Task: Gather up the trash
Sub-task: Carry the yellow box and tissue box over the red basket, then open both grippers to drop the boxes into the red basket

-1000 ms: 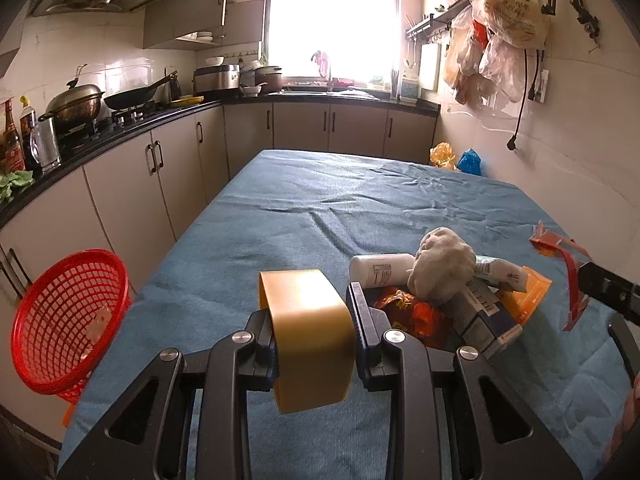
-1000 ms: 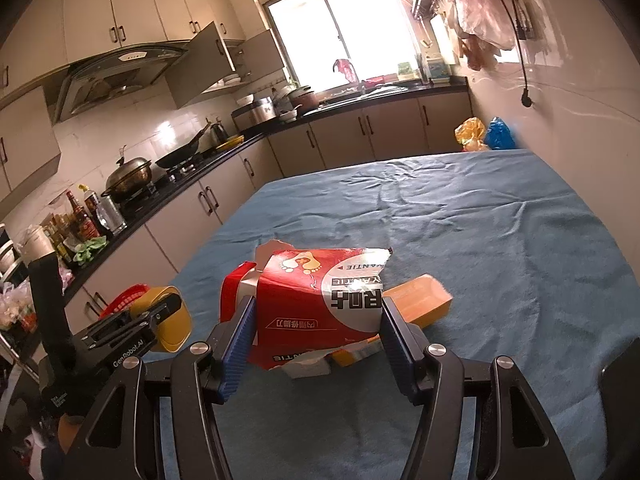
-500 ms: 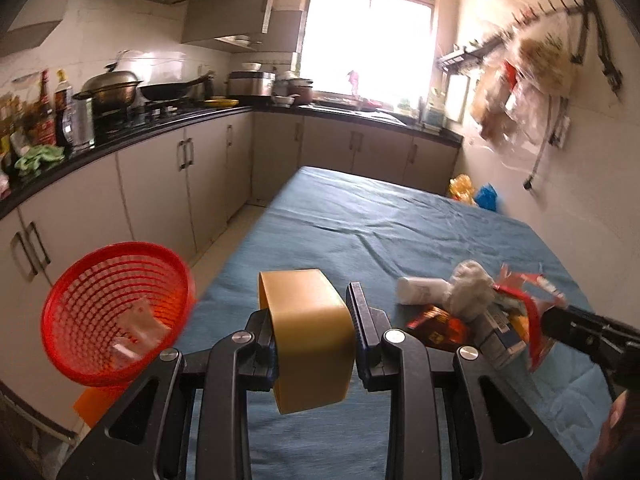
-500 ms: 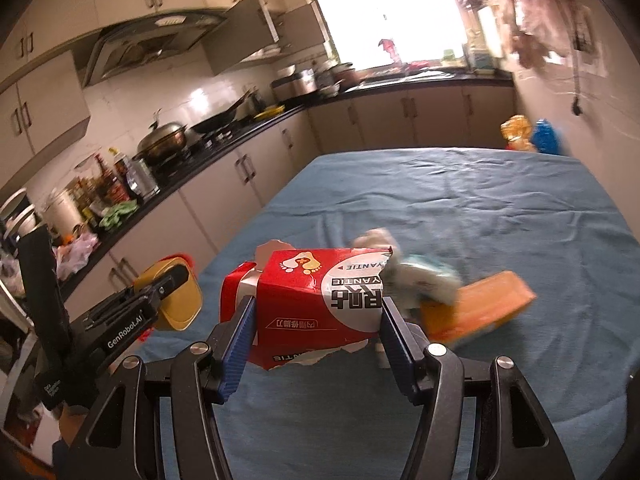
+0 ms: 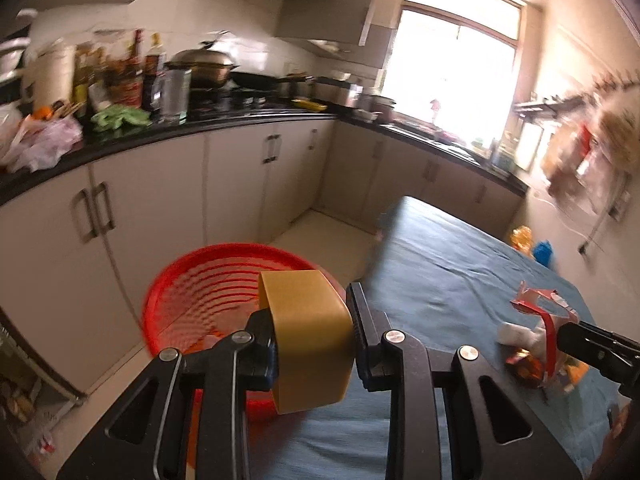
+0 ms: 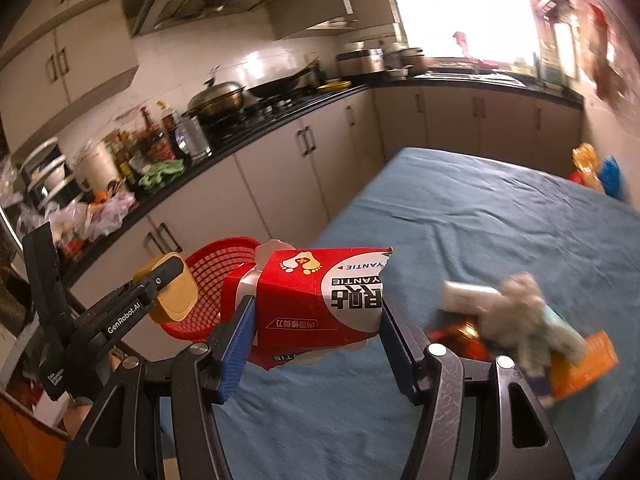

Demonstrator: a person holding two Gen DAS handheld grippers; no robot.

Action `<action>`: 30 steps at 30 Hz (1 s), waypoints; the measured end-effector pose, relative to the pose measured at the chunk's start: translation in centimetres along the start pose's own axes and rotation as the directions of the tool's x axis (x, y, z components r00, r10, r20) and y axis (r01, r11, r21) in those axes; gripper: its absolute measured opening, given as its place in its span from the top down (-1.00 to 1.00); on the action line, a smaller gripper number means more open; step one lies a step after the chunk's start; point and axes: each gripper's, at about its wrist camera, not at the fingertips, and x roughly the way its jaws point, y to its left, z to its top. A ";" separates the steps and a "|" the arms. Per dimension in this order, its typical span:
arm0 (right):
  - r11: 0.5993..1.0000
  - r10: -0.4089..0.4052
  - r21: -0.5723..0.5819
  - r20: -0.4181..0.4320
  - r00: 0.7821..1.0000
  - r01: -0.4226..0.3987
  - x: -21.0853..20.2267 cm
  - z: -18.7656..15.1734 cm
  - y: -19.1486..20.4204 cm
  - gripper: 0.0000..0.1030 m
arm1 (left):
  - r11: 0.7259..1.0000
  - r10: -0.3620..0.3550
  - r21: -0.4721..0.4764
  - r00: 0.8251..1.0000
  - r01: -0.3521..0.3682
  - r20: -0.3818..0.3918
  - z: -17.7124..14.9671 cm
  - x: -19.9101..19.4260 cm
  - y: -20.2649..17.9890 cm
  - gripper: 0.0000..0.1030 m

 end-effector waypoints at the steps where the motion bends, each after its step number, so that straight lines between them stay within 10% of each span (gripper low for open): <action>1: 1.000 0.003 -0.014 -0.006 1.000 -0.003 0.6 0.2 0.7 -0.27 | 1.000 0.003 -0.009 1.000 -0.003 -0.008 0.1 0.2 0.7 0.46; 30: 0.993 0.081 -0.074 -0.180 0.980 -0.096 16.5 4.0 10.3 -0.39 | 0.998 0.009 -0.055 0.996 -0.013 -0.083 -1.1 4.8 7.2 0.26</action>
